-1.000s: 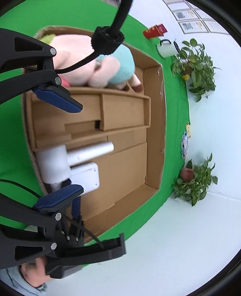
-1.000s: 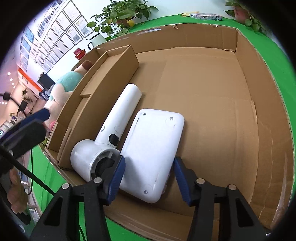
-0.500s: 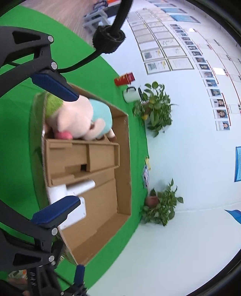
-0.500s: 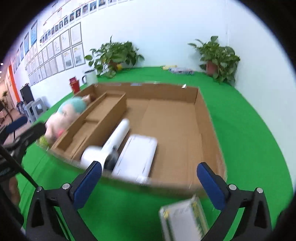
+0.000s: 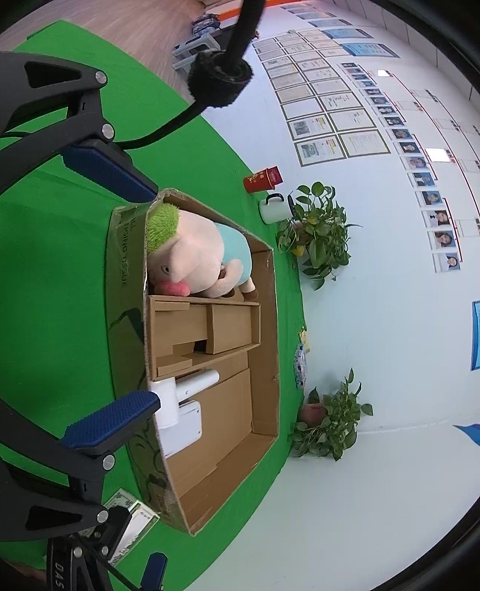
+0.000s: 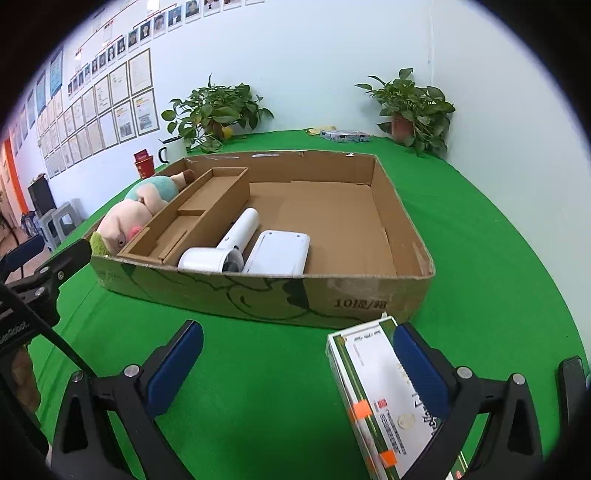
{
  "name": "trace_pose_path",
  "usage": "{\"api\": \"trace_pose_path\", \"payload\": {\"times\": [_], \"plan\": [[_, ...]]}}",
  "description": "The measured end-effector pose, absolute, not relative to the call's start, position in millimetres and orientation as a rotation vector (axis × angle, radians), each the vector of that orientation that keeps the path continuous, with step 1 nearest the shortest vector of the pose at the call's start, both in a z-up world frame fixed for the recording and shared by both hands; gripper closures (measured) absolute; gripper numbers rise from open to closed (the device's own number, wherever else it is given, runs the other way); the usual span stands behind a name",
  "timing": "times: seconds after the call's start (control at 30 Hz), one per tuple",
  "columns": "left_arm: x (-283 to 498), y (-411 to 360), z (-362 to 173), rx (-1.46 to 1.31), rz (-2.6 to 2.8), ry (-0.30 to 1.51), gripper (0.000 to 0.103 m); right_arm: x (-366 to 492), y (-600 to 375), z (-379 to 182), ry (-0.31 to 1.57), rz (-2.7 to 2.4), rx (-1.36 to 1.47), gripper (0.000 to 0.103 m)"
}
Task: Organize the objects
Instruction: 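Move the right gripper to the white-green medicine box and close on it, then lift the medicine box with the right gripper toward the large box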
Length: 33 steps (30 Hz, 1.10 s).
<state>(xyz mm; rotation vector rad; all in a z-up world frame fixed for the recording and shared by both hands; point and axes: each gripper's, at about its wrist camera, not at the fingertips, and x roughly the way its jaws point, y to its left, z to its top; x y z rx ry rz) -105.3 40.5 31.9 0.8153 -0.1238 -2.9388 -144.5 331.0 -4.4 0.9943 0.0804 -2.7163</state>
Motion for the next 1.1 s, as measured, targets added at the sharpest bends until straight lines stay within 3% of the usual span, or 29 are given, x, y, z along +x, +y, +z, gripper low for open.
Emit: {"api": "trace_pose_path", "payload": {"times": [0.2,0.37,0.47,0.53,0.67,0.8,0.9,0.93,0.97,1.0,1.1], "plan": [[-99,43,23,0.897,-2.962,-0.121,0.0,-142,386,-22,0.051,-2.633,1.092,0.001],[-95,46,9,0.968,-2.996,-0.103,0.0,-137,411,-43,0.214,-2.589,1.15,0.001],[-93,50,1,1.005,-2.999,-0.106,0.0,-139,422,-49,0.114,-2.557,1.19,0.001],[-91,53,-3,1.027,-3.005,-0.104,0.0,-138,416,-53,0.097,-2.507,1.201,0.006],[-91,55,-10,1.047,-3.0,-0.12,0.0,-130,388,-60,0.138,-2.422,1.204,0.038],[-95,50,-12,1.102,-3.027,-0.065,0.0,-115,357,-53,0.11,-2.41,1.16,0.038],[-102,43,-15,1.182,-3.06,0.031,0.0,-107,338,-45,-0.024,-2.408,1.142,0.037],[-105,41,-17,1.229,-3.074,0.078,0.001,-105,331,-43,-0.062,-2.386,1.13,0.034],[-110,38,-20,1.296,-3.09,0.148,0.001,-99,322,-43,-0.087,-2.334,1.112,0.019],[-115,36,-24,1.362,-3.099,0.216,0.001,-94,315,-42,-0.075,-2.308,1.092,0.016],[-129,34,-36,1.546,-3.107,0.387,0.001,-76,296,-39,0.081,-2.328,1.024,0.016]]}}
